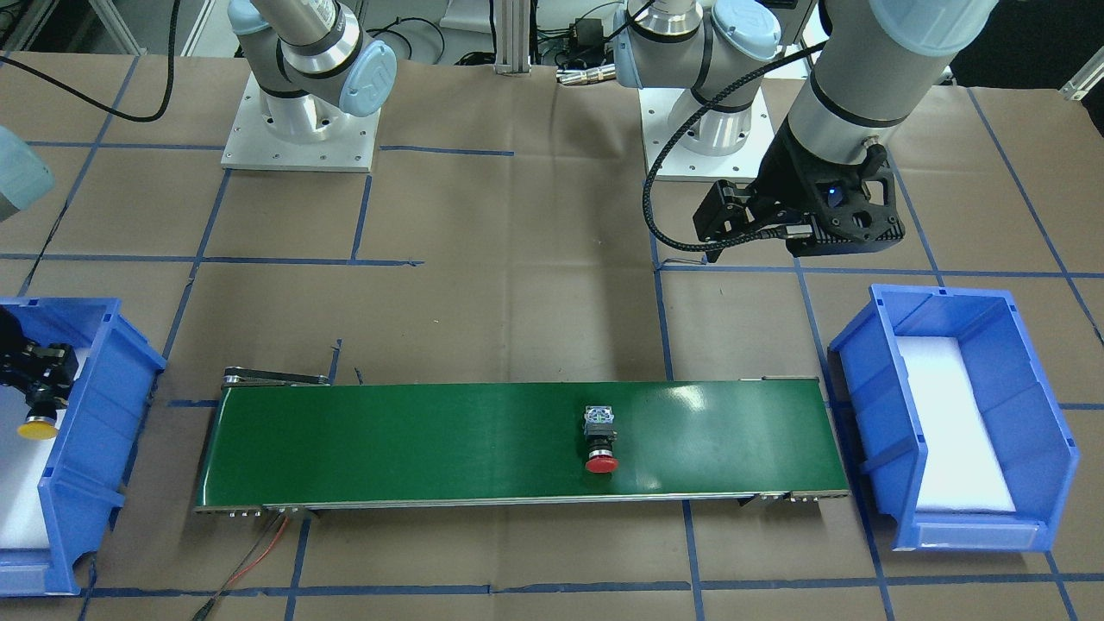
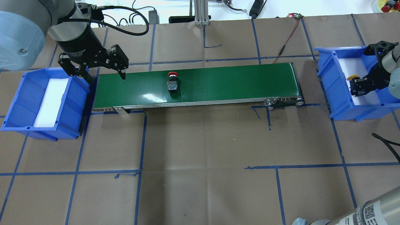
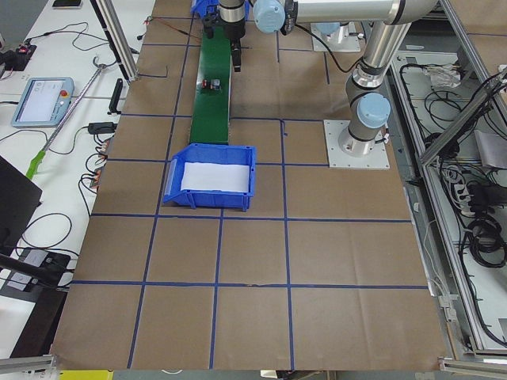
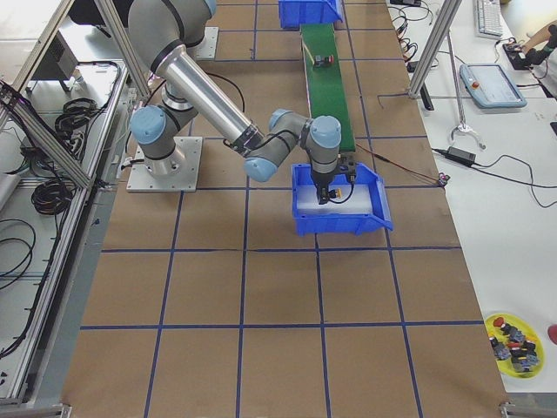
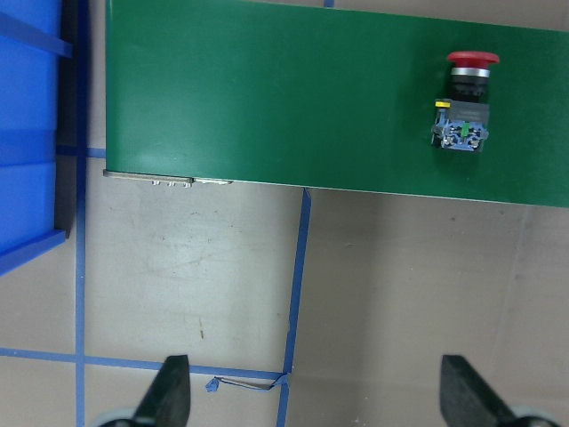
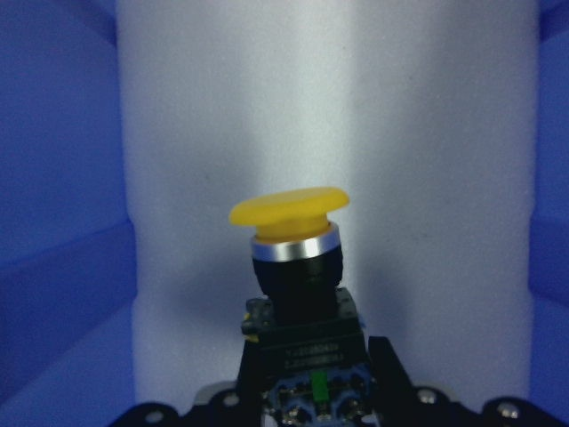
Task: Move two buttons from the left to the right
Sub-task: 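Carry the yellow button into the right bin and release it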
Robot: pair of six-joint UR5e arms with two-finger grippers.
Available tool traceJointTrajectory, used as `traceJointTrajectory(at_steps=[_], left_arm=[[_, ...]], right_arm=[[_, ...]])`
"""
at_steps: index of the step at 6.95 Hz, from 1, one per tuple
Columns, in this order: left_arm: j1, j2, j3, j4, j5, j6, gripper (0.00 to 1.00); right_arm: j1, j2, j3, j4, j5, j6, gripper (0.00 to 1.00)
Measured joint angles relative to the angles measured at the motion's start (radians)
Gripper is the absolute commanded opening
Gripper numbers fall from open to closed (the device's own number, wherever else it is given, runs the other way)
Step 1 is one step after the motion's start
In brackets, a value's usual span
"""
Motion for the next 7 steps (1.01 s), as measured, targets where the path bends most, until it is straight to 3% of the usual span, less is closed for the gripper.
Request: traceJointTrajectory(at_steps=[1,2,3,7], left_arm=[[0.000,0.000,0.000,0.000,0.000,0.000,1.00],[0.000,0.000,-0.001,0.000,-0.001,0.000,1.00],[0.000,0.000,-0.001,0.000,-0.001,0.000,1.00],[0.000,0.000,-0.001,0.000,-0.001,-0.001,1.00]], right_arm=[[-0.002,0.001,0.018,-0.002,-0.005,0.002,0.41],[-0.003,0.001,0.027,-0.003,-0.010,0.003,0.83],[-0.003,0.000,0.028,-0.006,-0.013,0.001,0.98],[-0.004,-0.008,0.013,-0.002,-0.013,0.004,0.99]])
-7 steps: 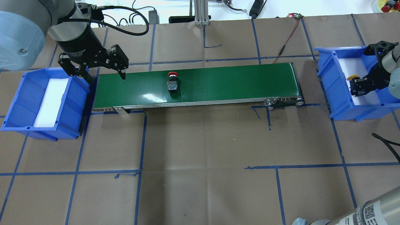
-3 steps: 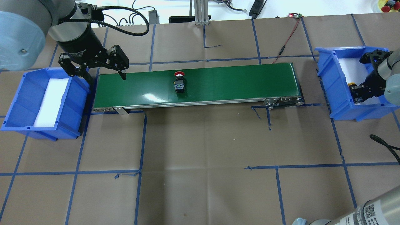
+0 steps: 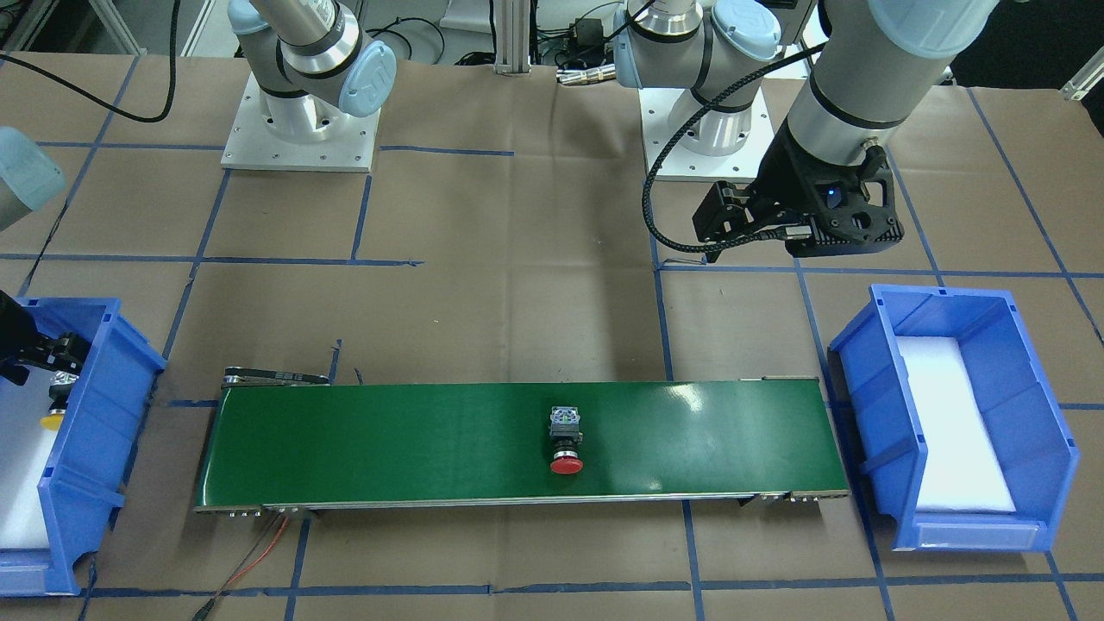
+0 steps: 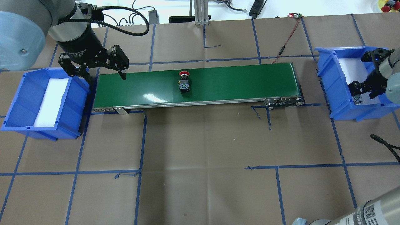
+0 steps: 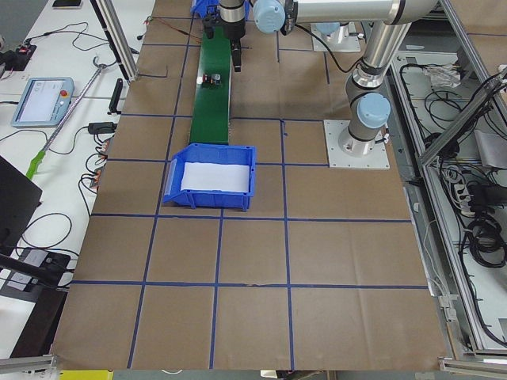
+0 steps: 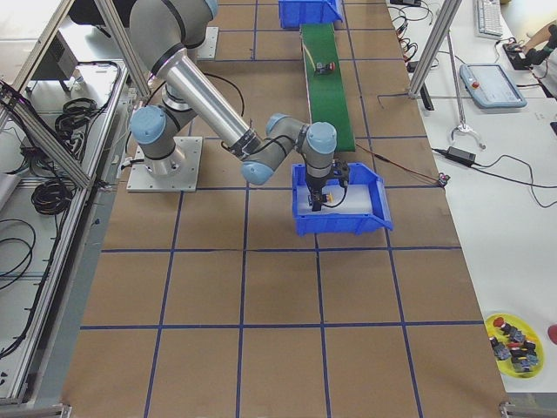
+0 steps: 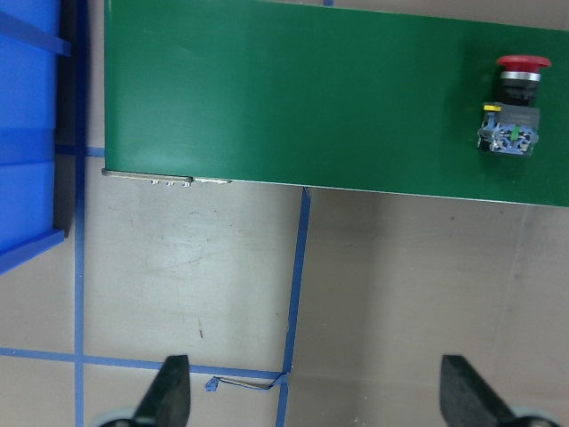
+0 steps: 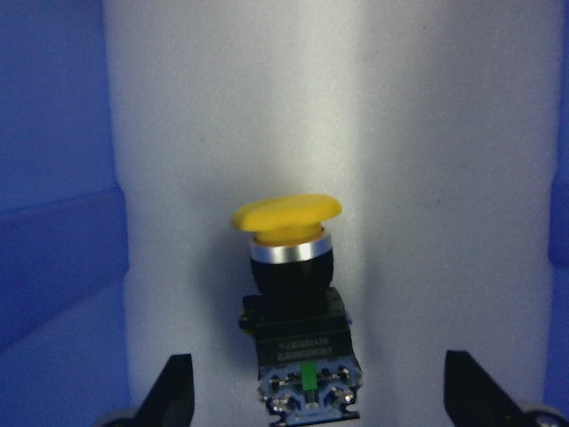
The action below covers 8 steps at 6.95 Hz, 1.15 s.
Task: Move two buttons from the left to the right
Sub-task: 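Carry the yellow button into the right bin and release it, then return the right gripper over the conveyor toward the red button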
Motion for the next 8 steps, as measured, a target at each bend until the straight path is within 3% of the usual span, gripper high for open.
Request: traceJointTrajectory(at_steps=[4,8], left_arm=[[0.000,0.000,0.000,0.000,-0.001,0.000,1.00],[-0.001,0.000,0.000,0.001,-0.001,0.000,1.00]], right_arm=[[0.019,-0.108,-0.141,0.078,-0.001,0.032,1.00],[0.241,-0.194,-0.223,0.317,-0.001,0.314,1.00]])
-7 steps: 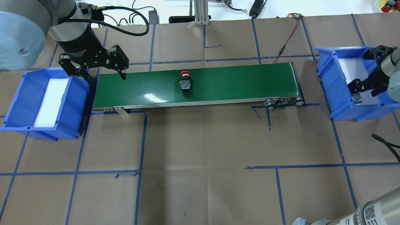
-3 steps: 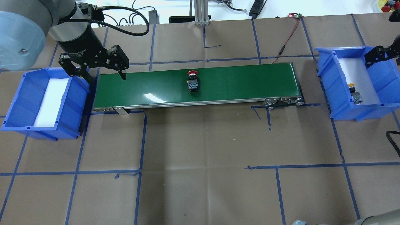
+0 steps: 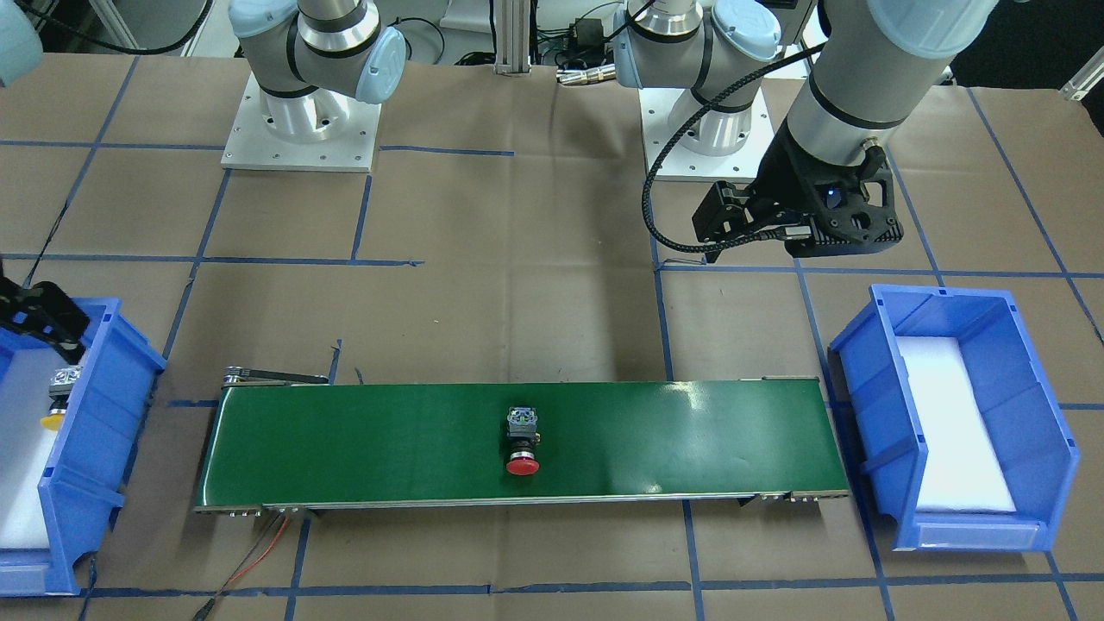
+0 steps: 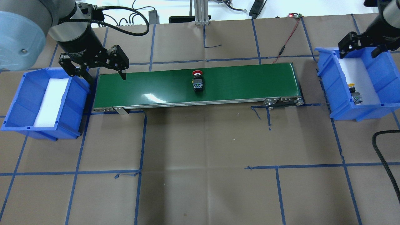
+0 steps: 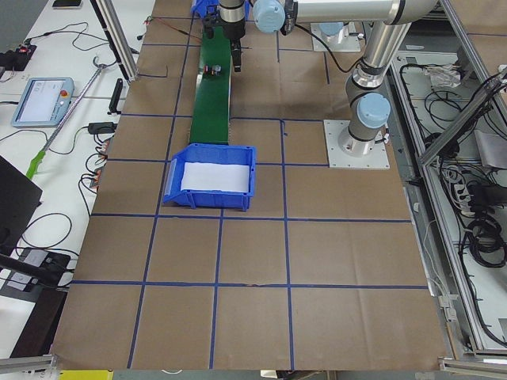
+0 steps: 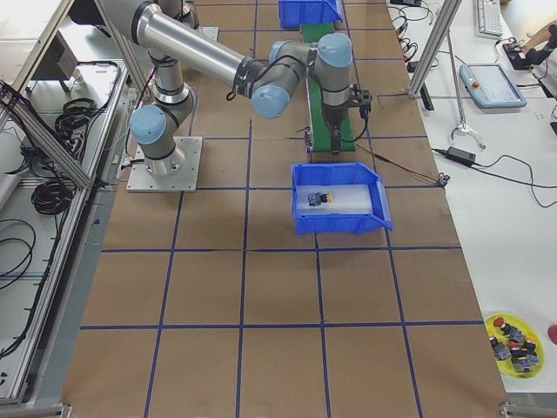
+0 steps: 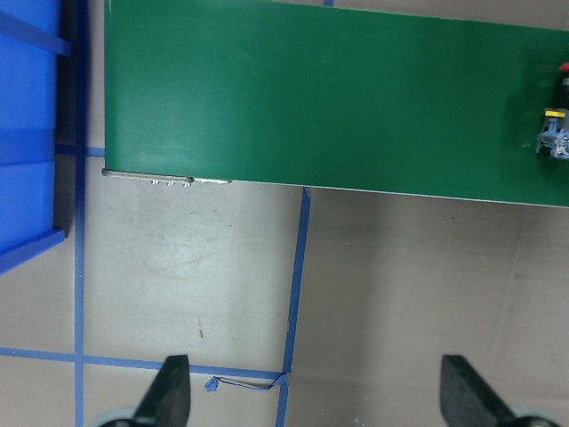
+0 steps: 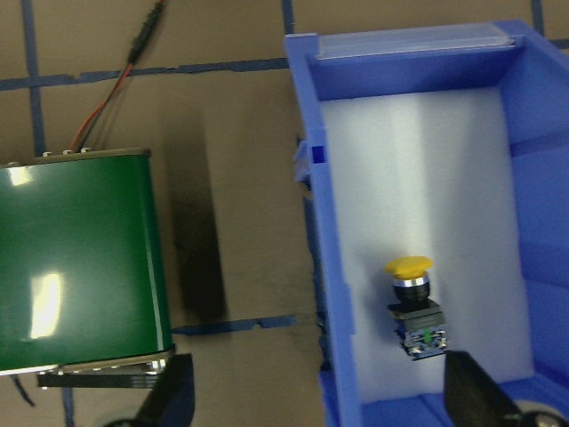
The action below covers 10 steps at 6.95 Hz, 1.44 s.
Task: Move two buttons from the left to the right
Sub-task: 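Return the right gripper over the conveyor toward the red button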
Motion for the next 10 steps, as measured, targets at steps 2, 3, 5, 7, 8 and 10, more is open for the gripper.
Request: traceJointTrajectory(at_steps=[2,3,5,7,8,10], left_arm=[[0.000,0.000,0.000,-0.001,0.001,0.000,1.00],[0.000,0.000,-0.001,-0.001,0.001,0.000,1.00],[-0.001,0.000,0.000,-0.001,0.001,0.000,1.00],[-0.001,0.000,0.001,0.000,0.001,0.000,1.00],[-0.001,0.000,0.001,0.000,0.001,0.000,1.00],[-0.001,0.001,0.002,0.000,0.001,0.000,1.00]], right_arm=[[0.187,0.000,-0.005,0.015,0.000,0.199,1.00],[0.264,0.004,-0.005,0.017,-0.001,0.279,1.00],[0.322,0.010,0.002,0.020,-0.001,0.325,1.00],[0.330,0.016,0.004,0.022,0.000,0.329,1.00],[0.331,0.019,0.004,0.022,0.001,0.330,1.00],[0.331,0.027,0.008,0.022,0.002,0.329,1.00]])
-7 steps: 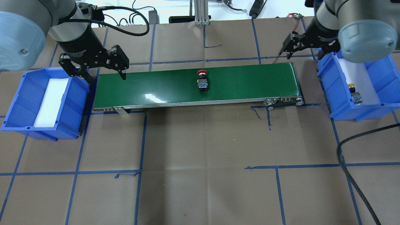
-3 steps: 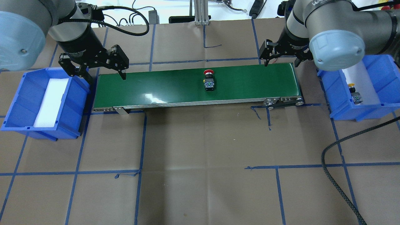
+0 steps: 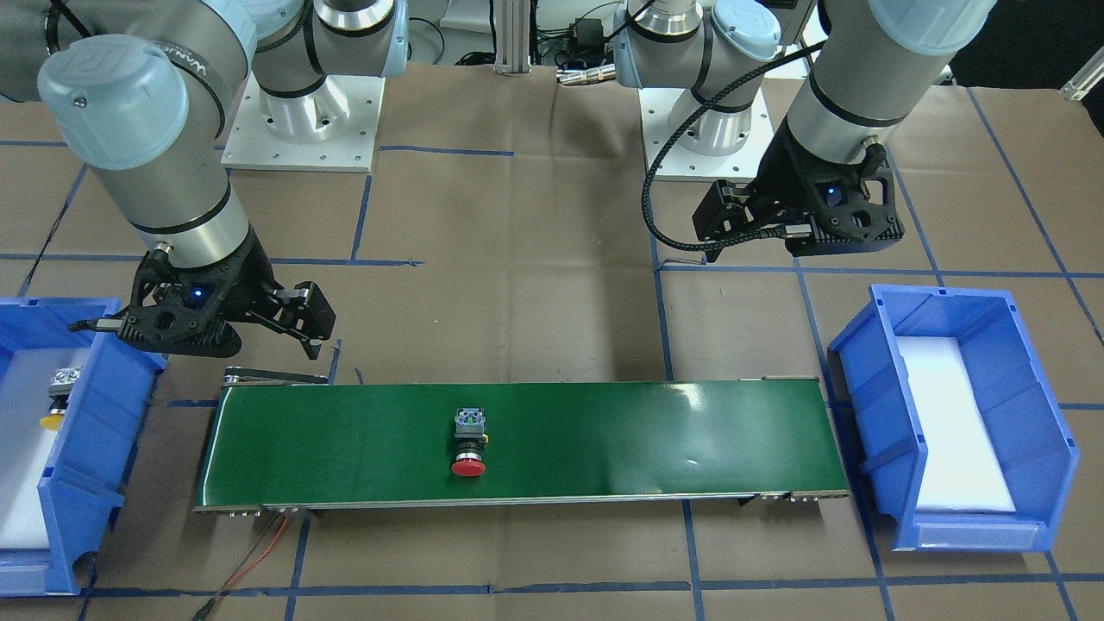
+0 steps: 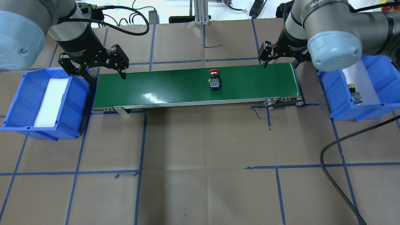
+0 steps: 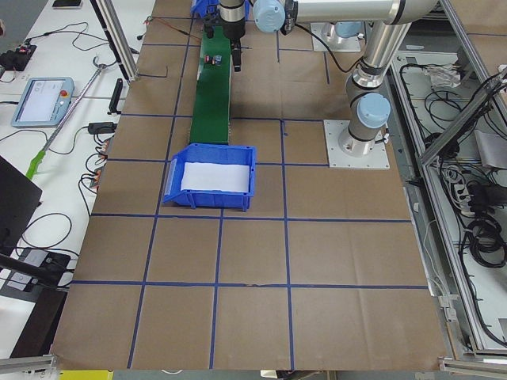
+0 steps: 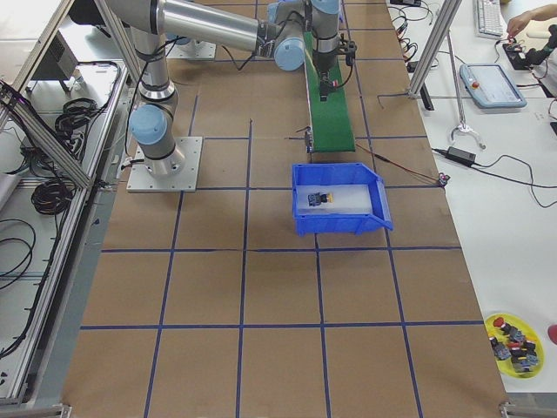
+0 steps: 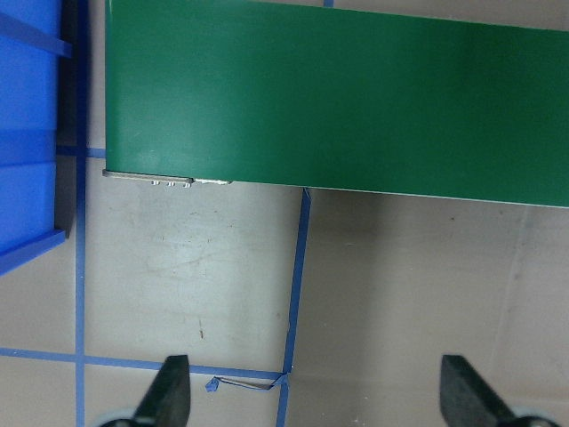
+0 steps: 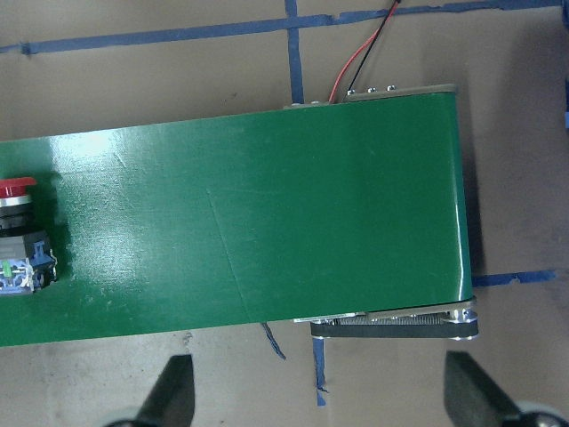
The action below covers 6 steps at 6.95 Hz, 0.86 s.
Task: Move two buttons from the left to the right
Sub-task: 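Return the right gripper over the conveyor toward the red button, then lower the right gripper and grasp the red button on the belt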
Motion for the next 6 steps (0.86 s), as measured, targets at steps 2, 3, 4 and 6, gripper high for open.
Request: traceJointTrajectory(at_steps=[2,3,4,6], left_arm=[[0.000,0.000,0.002,0.000,0.000,0.000,1.00],[0.000,0.000,0.002,0.000,0.000,0.000,1.00],[0.000,0.000,0.002,0.000,0.000,0.000,1.00],[0.000,0.001,0.002,-0.001,0.000,0.000,1.00]], right_arm=[[0.003,0.011,0.010,0.001,0.007,-0.007,1.00],[0.004,0.013,0.014,0.000,0.011,-0.010,1.00],[0.004,0.015,0.015,0.000,0.013,-0.013,1.00],[0.005,0.031,0.015,-0.006,0.014,-0.016,1.00]])
